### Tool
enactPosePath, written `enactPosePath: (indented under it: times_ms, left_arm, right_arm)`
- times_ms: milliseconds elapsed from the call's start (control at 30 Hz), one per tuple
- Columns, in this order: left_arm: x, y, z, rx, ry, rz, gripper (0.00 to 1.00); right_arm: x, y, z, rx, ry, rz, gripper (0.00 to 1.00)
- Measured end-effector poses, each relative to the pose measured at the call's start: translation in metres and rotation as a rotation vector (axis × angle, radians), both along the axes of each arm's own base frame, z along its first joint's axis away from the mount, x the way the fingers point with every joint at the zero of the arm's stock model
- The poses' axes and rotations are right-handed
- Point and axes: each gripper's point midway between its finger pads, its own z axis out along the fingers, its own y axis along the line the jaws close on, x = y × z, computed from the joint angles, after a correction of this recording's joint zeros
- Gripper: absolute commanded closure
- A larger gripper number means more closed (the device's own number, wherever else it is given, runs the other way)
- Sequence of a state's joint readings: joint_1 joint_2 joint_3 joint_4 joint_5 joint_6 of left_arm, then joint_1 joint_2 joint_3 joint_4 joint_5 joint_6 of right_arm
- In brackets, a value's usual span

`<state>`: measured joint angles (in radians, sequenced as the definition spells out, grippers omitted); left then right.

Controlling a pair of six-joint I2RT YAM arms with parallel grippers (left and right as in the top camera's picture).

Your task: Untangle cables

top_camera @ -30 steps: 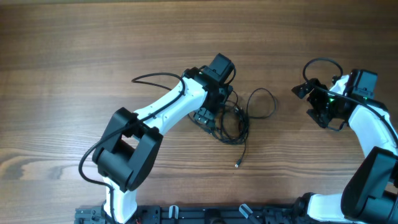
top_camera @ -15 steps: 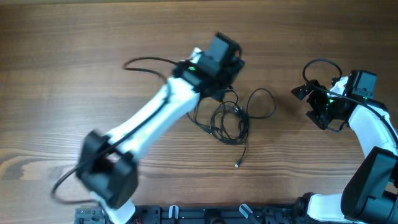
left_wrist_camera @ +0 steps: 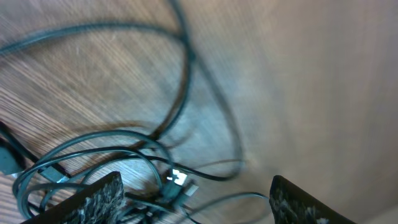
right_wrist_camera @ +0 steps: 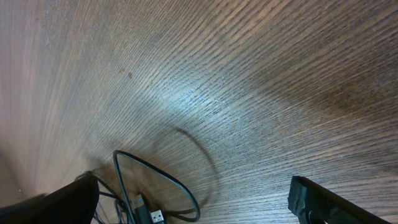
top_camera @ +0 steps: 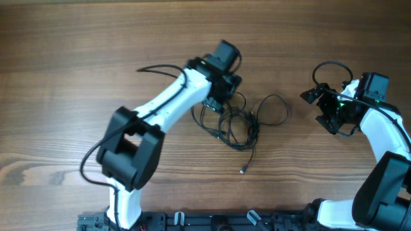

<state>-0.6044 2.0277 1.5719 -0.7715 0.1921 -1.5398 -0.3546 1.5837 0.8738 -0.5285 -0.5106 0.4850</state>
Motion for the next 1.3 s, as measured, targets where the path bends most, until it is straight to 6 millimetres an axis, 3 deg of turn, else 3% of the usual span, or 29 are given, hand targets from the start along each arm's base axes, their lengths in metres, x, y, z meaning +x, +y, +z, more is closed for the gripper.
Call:
enactPosePath:
  times_ms: [67,100,167,267,367,400,567,700,733,800,967,1033,1100,1200,1267,1300]
  left_arm:
    - [0.007,0.003,0.017,-0.02,-0.037,0.002,0.24]
    - [0.007,-0.005,0.044,-0.054,-0.091,-0.015,0.29]
    - [-0.009,-0.026,0.05,-0.062,-0.105,-0.076,0.35]
    - [-0.035,-0.052,0.018,-0.018,-0.05,-0.159,0.37]
    - [-0.048,-0.05,-0.031,0.062,0.051,-0.176,0.39]
    - [-0.048,-0.048,-0.037,0.073,0.061,-0.173,0.39]
    - [-0.039,-0.046,-0.044,0.09,0.033,-0.16,0.49]
    - [-0.043,-0.043,-0.064,0.119,0.07,-0.153,0.58]
    - [-0.043,-0.043,-0.064,0.12,0.072,-0.152,0.66]
    - [-0.043,-0.042,-0.065,0.122,0.073,-0.154,0.96]
    - [-0.043,-0.042,-0.068,0.128,0.082,-0.152,0.96]
    - [-0.047,-0.03,-0.065,0.151,0.112,-0.144,0.96]
    - [-0.042,-0.01,-0.044,0.151,0.124,-0.105,0.96]
    - [-0.01,0.027,0.058,0.045,-0.059,0.005,0.96]
    - [-0.002,0.053,0.13,-0.027,-0.211,0.072,0.96]
    - [-0.001,0.064,0.152,-0.05,-0.258,0.096,0.96]
  right_arm:
    - [0.0,0.0,0.0,0.0,0.0,0.0,0.0]
    - [0.0,0.0,0.0,0.0,0.0,0.0,0.0]
    - [0.0,0.0,0.0,0.0,0.0,0.0,0.01]
    - [-0.001,0.001,-0.001,0.003,0.007,0.0,0.0]
    - [-0.002,0.001,-0.001,0.004,0.01,0.0,0.0]
    - [-0.002,0.001,-0.001,0.004,0.01,0.0,0.0]
    - [-0.002,0.001,-0.001,0.004,0.01,0.0,0.0]
    - [-0.002,0.001,-0.001,0.004,0.01,0.0,0.0]
    - [-0.002,0.001,-0.001,0.003,0.01,0.0,0.0]
    - [-0.002,0.001,-0.001,0.004,0.01,0.0,0.0]
    - [-0.008,0.007,-0.001,0.018,0.013,0.048,0.0]
    - [-0.006,0.015,0.004,0.046,-0.025,0.096,0.0]
    - [-0.003,0.025,0.01,0.077,-0.066,0.15,0.0]
    - [0.005,0.059,0.023,0.127,-0.161,0.289,0.0]
    - [0.009,0.085,0.045,0.158,-0.267,0.395,0.0]
    - [0.01,0.099,0.067,0.181,-0.365,0.465,0.0]
